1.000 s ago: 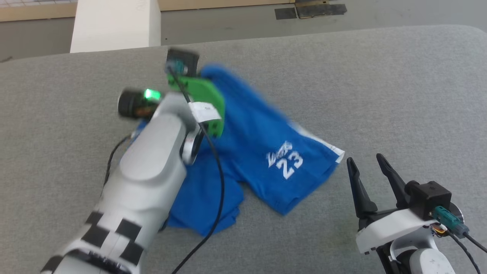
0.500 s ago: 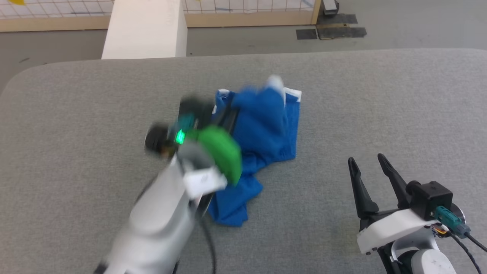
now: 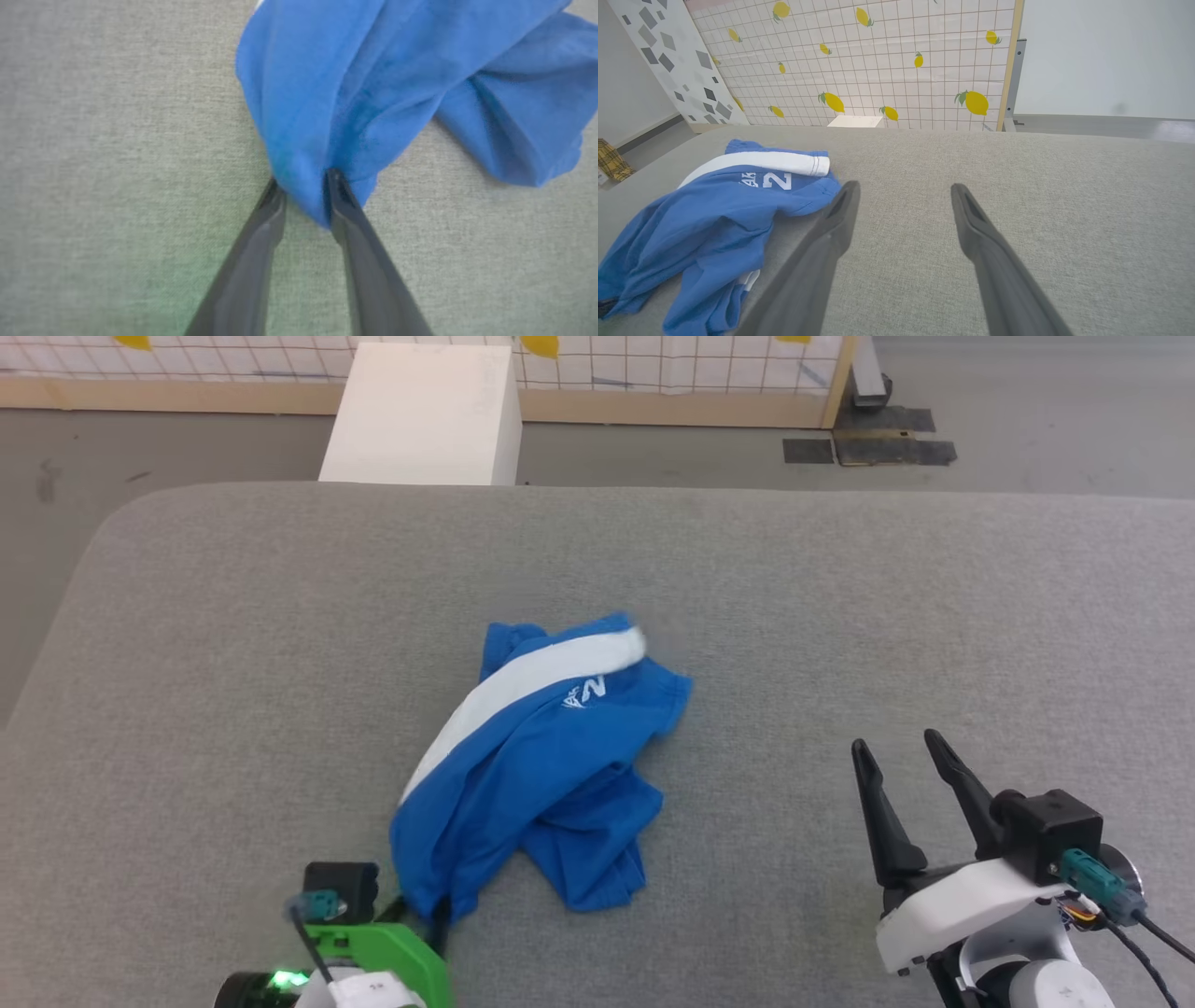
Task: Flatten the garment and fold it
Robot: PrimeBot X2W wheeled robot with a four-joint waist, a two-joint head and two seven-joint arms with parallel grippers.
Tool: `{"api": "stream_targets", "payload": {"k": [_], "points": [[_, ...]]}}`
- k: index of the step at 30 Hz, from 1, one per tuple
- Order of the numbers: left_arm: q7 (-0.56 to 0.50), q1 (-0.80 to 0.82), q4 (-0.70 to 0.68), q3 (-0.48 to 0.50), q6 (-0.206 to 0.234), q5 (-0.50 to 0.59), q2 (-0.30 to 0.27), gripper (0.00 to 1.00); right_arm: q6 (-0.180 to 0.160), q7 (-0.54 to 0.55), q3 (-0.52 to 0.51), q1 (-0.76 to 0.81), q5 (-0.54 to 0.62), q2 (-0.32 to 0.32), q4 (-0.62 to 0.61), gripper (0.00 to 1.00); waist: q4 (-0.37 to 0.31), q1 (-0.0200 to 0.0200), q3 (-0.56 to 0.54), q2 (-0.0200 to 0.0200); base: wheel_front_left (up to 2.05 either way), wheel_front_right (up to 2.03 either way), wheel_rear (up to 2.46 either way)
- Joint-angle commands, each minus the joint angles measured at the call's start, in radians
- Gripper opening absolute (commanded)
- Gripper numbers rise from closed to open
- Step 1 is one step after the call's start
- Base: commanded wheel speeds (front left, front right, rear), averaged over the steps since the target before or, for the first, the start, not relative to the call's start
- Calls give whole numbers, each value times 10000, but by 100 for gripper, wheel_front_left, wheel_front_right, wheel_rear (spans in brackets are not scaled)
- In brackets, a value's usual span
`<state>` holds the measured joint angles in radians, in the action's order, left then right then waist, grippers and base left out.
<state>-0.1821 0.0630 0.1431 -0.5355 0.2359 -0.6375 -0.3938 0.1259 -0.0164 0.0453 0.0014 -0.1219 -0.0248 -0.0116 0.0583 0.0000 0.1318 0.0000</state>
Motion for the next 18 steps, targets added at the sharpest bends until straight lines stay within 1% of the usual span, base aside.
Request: {"api": "stream_targets", "payload": {"k": [1,5,7,10,12,15,17,18], "points": [[95,-250,-44,96,122,-93,-46,100,48,54,68,-29,98,-12,-4,100,121,0,-106,0,0,0,0],[793,-432,-444,657,233,-554,276,100,48,302,430,-333,221,-12,74,100,238,0,-178,0,0,0,0],[1478,-423,-703,1062,189,-768,492,100,48,506,718,-661,331,-12,205,100,285,0,-161,0,0,0,0],[3232,-135,-910,1672,421,-282,646,100,48,878,1246,-1513,488,-31,699,100,401,0,28,0,0,0,0],[4031,97,-887,1944,507,-20,878,100,48,1187,1516,-2163,502,-68,1221,100,502,0,176,0,0,0,0],[4393,511,-882,2251,453,502,1313,100,48,1682,1839,-3177,499,-118,2130,100,730,0,457,0,0,0,0],[4427,831,-1070,2652,323,1048,1717,100,48,2161,2061,-3859,483,-172,2845,100,915,0,673,0,0,0,0],[4430,928,-1211,2887,187,1389,1992,100,48,2407,2162,-4220,402,-177,3227,100,1007,0,775,0,0,0,0]]}}
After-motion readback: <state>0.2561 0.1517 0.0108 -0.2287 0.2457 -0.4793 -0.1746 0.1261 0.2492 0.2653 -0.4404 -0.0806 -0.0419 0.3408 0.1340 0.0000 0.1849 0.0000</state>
